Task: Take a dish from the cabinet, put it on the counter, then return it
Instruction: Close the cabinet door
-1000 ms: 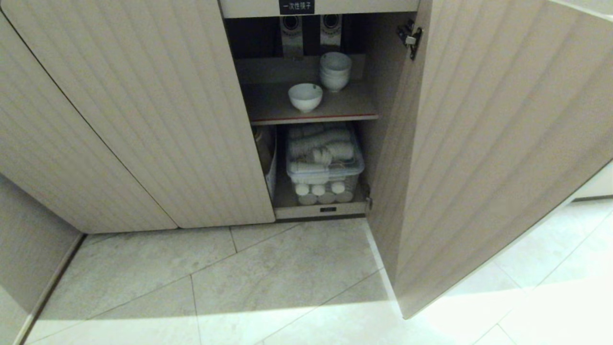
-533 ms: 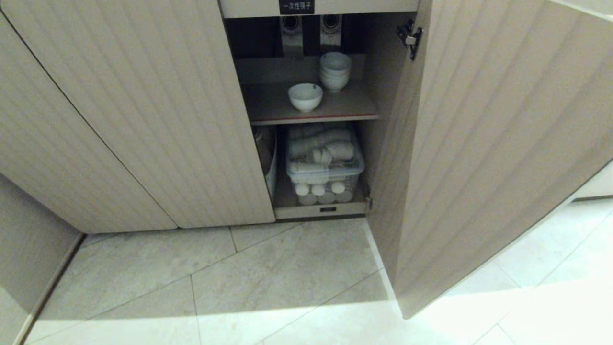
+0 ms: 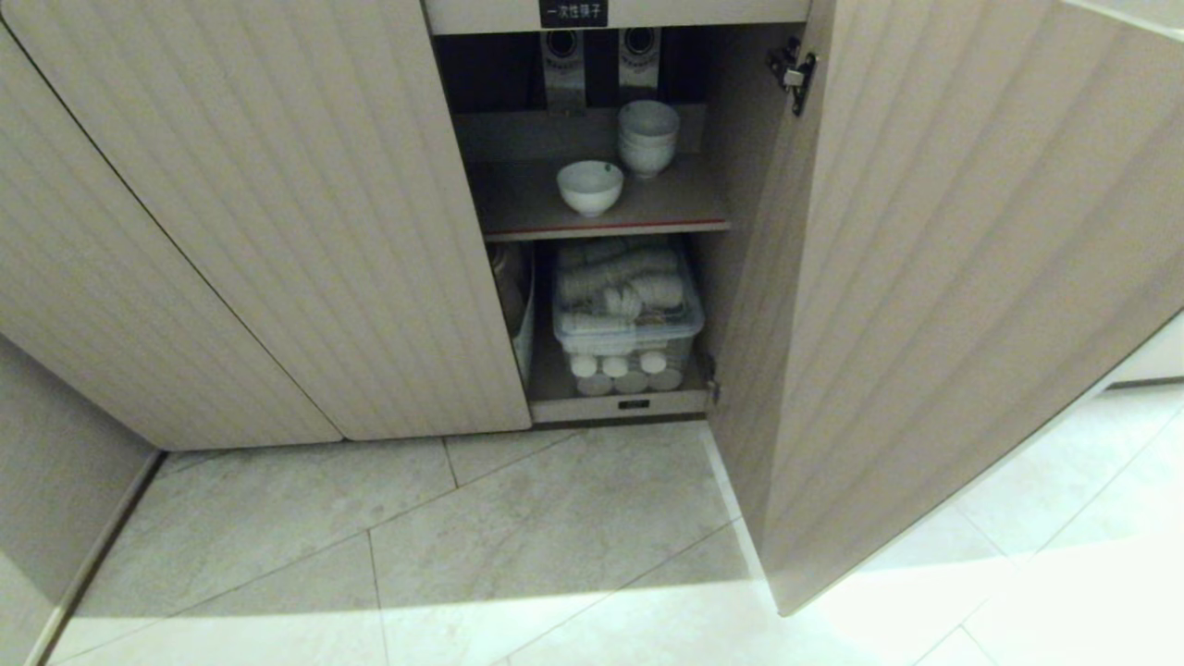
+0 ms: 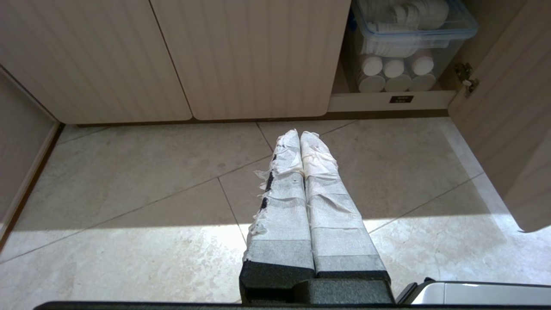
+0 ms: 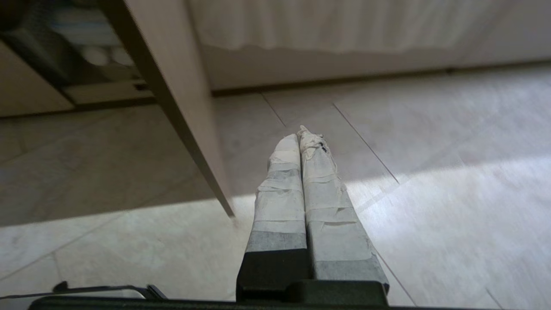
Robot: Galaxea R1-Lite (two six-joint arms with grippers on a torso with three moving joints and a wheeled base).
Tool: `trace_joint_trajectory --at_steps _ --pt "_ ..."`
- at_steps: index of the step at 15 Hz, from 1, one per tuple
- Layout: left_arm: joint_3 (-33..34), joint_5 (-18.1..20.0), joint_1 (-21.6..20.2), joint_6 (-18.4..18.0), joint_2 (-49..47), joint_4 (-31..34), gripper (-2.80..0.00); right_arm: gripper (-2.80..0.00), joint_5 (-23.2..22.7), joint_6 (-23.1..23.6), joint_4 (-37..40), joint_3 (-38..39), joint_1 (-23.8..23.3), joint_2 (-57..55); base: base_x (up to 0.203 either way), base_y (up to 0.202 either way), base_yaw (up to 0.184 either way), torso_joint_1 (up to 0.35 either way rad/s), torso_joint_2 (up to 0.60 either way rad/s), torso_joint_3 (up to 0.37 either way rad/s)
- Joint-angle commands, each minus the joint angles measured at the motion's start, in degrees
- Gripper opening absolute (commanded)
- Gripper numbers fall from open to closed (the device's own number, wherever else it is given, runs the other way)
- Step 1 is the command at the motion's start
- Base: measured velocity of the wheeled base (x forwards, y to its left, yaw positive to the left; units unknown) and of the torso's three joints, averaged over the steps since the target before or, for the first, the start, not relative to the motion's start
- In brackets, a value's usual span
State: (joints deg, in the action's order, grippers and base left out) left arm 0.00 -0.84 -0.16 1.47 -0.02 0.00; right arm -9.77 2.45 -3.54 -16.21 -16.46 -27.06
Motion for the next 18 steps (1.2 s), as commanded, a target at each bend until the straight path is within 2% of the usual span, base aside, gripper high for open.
trace_joint_trajectory --at_steps 1,3,5,10,14,18 --pt "0.00 0.05 -0.02 0.03 0.02 0.00 -2.80 -2.80 -4.67 0.03 -6.54 -0.66 0.12 -5.84 0.000 0.000 0.000 0.000 0.00 0.000" --pt "0.00 -0.04 -0.02 0.03 0.02 0.00 -2.80 -2.80 -8.90 0.10 -12.53 -0.88 1.86 -9.27 0.000 0.000 0.000 0.000 0.00 0.000" --pt "0.00 0.05 -0.02 0.03 0.02 0.00 -2.80 -2.80 -9.62 0.93 -16.06 -2.47 3.10 -13.09 0.000 0.000 0.000 0.000 0.00 0.000" --pt "0.00 -0.02 -0.02 0.03 0.02 0.00 -2.80 -2.80 -9.60 1.10 -16.72 -10.98 3.42 -22.82 0.000 0.000 0.000 0.000 0.00 0.000" --pt "0.00 -0.04 -0.02 0.03 0.02 0.00 -2.80 -2.80 -9.90 -2.29 -16.94 -14.00 4.47 -26.71 0.000 0.000 0.000 0.000 0.00 0.000" --pt "0.00 0.00 -0.02 0.03 0.02 0.00 -2.80 -2.80 -10.96 -6.26 -19.13 -14.69 9.51 -27.75 0.000 0.000 0.000 0.000 0.00 0.000"
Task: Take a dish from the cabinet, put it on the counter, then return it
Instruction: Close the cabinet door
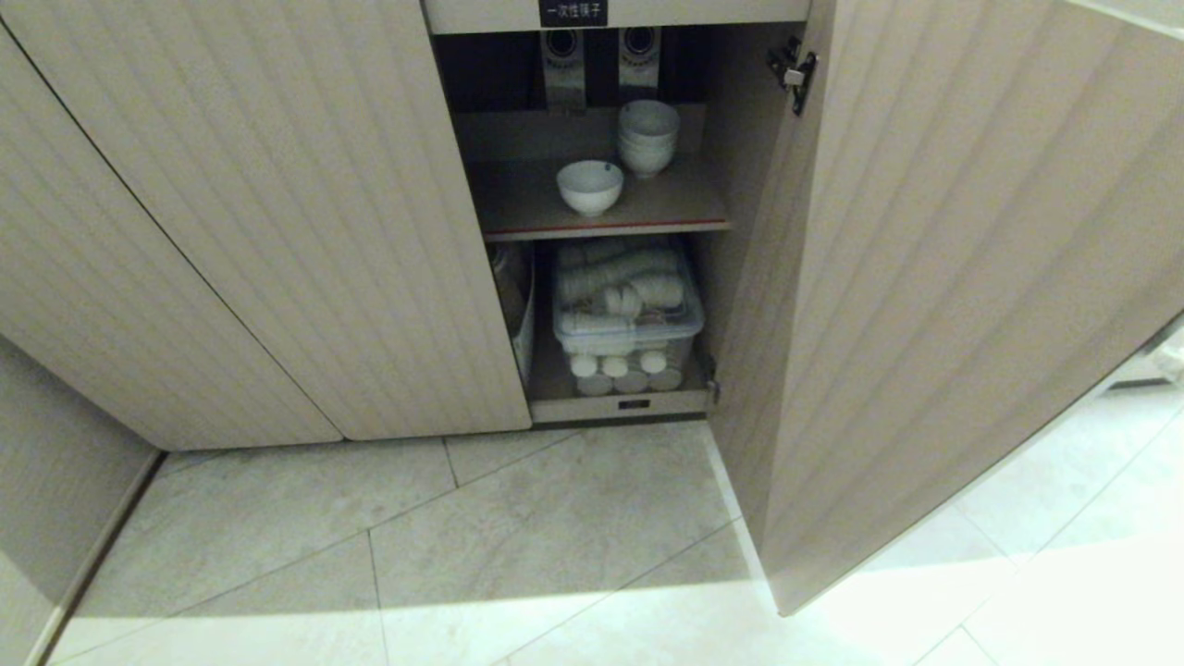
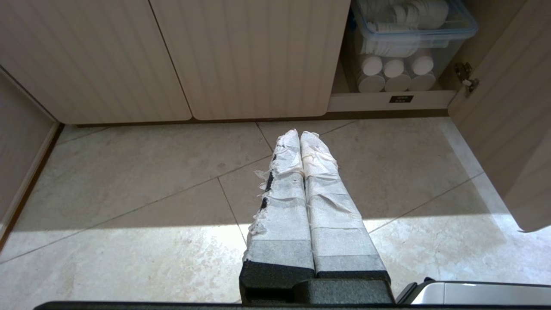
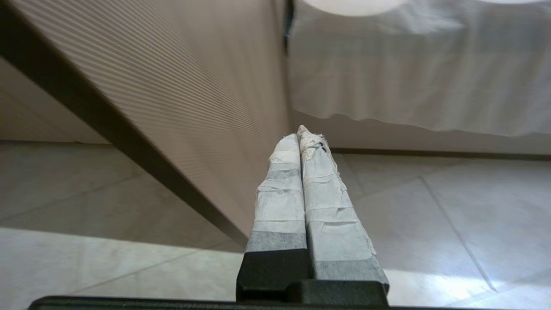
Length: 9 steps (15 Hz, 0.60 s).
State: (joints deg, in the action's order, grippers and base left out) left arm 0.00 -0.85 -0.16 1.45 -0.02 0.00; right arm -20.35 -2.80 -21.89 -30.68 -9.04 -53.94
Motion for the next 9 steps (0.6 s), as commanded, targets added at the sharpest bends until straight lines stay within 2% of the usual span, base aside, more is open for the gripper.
trace_joint_trajectory --at_steps 1,5,9 --pt "0.00 -0.03 -0.02 0.04 0.02 0.00 -2.80 -2.80 -0.53 -2.20 -1.75 -0.25 3.44 -0.90 0.000 0.000 0.000 0.000 0.00 0.000" --pt "0.00 -0.03 -0.02 0.04 0.02 0.00 -2.80 -2.80 -3.83 -3.17 -2.19 -0.17 4.91 -0.91 0.000 0.000 0.000 0.000 0.00 0.000" --pt "0.00 -0.03 -0.02 0.04 0.02 0.00 -2.80 -2.80 -3.91 -7.81 -4.54 0.36 8.41 -0.67 0.000 0.000 0.000 0.000 0.00 0.000"
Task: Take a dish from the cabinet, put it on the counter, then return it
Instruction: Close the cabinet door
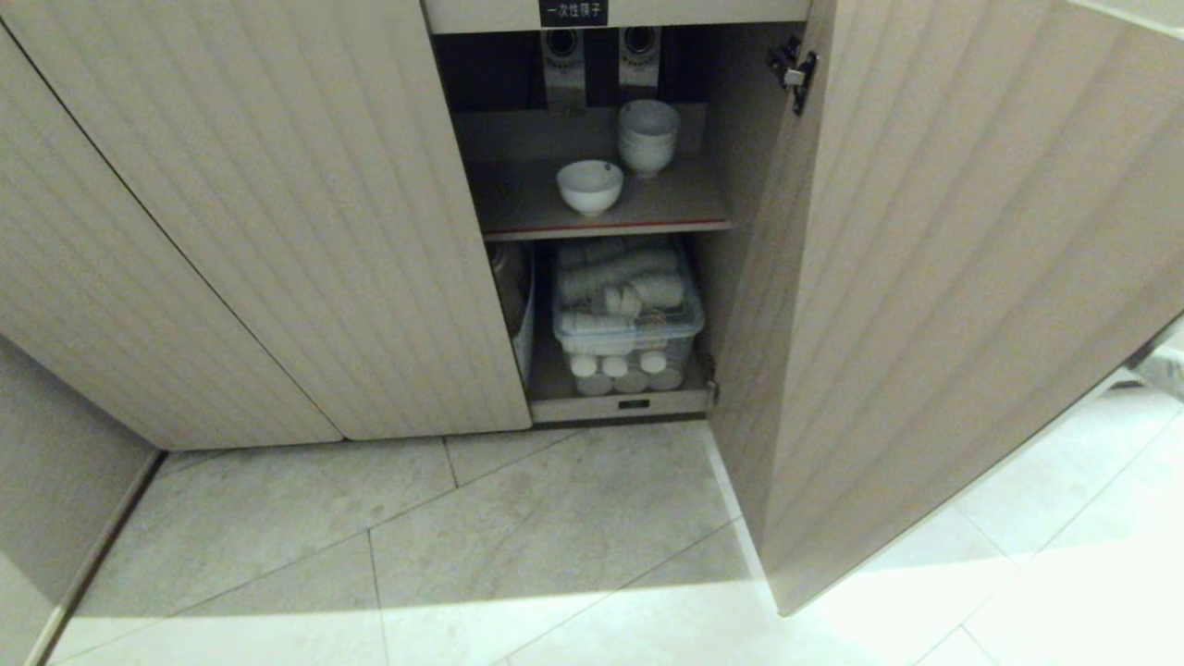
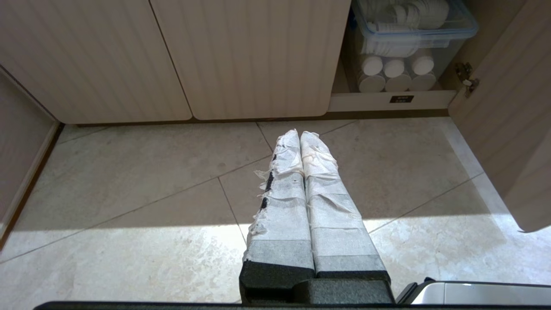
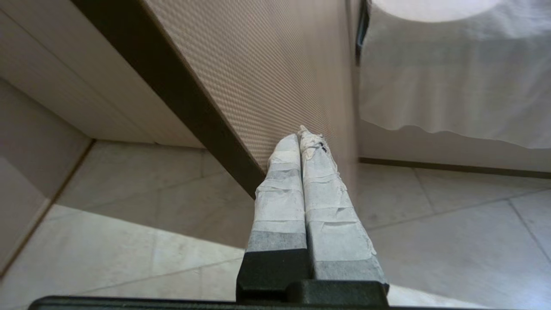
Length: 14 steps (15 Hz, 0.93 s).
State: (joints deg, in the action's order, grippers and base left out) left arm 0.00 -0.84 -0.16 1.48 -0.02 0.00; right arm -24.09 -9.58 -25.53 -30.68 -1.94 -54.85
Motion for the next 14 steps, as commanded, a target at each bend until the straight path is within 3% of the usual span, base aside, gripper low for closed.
trace_joint_trajectory --at_steps 1,14 --pt "0.00 -0.03 -0.02 0.02 0.02 0.00 -2.80 -2.80 -0.17 -1.62 -1.40 0.68 1.91 0.26 0.000 0.000 0.000 0.000 0.00 0.000" --pt "0.00 -0.04 -0.02 0.02 0.02 0.00 -2.80 -2.80 -0.26 -2.46 -1.98 2.65 7.57 0.62 0.000 0.000 0.000 0.000 0.00 0.000"
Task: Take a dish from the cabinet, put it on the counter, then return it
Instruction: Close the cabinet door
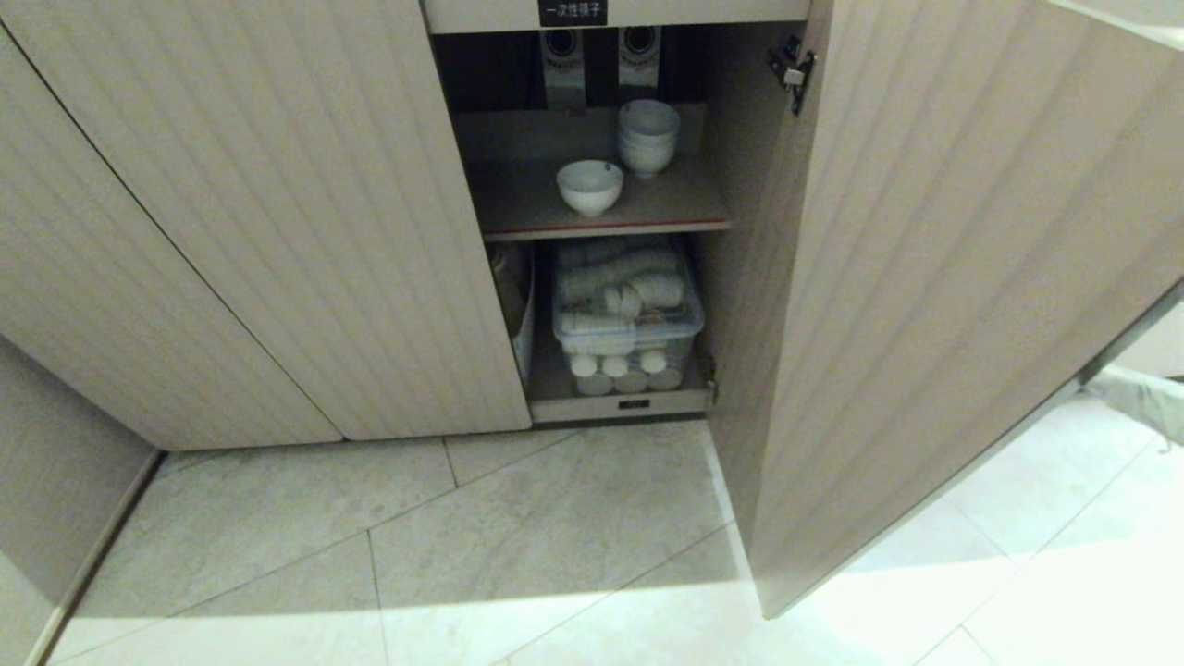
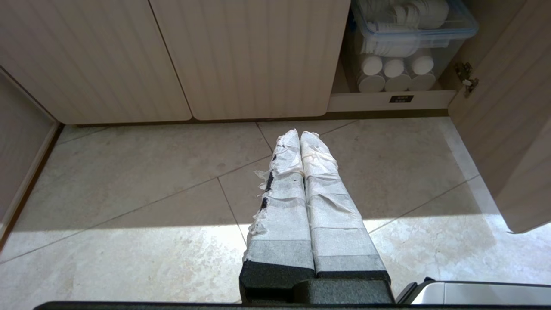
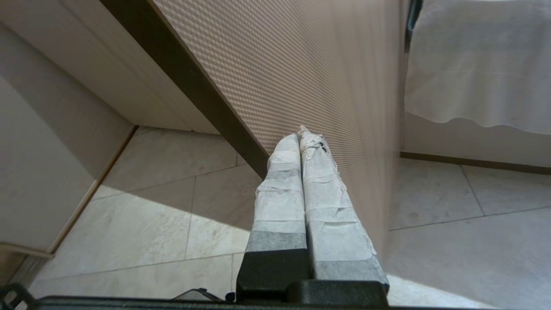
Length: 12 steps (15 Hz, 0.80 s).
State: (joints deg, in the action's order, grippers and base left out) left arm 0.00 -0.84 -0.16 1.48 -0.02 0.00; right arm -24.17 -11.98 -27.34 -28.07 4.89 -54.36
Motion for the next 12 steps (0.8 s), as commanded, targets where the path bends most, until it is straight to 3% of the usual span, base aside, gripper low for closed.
trace_joint_trajectory --at_steps 1,7,12 --pt "0.00 -0.04 -0.02 0.02 0.02 0.00 -2.80 -2.80 -0.17 -0.06 -0.25 -0.05 1.18 0.13 0.000 0.000 0.000 0.000 0.00 0.000" --pt "0.00 -0.04 -0.02 0.02 0.02 0.00 -2.80 -2.80 -0.08 0.37 -4.62 2.19 7.78 -0.05 0.000 0.000 0.000 0.000 0.00 0.000" --pt "0.00 -0.04 -0.02 0.02 0.02 0.00 -2.80 -2.80 0.00 0.83 -6.35 1.95 10.27 -3.26 0.000 0.000 0.000 0.000 0.00 0.000"
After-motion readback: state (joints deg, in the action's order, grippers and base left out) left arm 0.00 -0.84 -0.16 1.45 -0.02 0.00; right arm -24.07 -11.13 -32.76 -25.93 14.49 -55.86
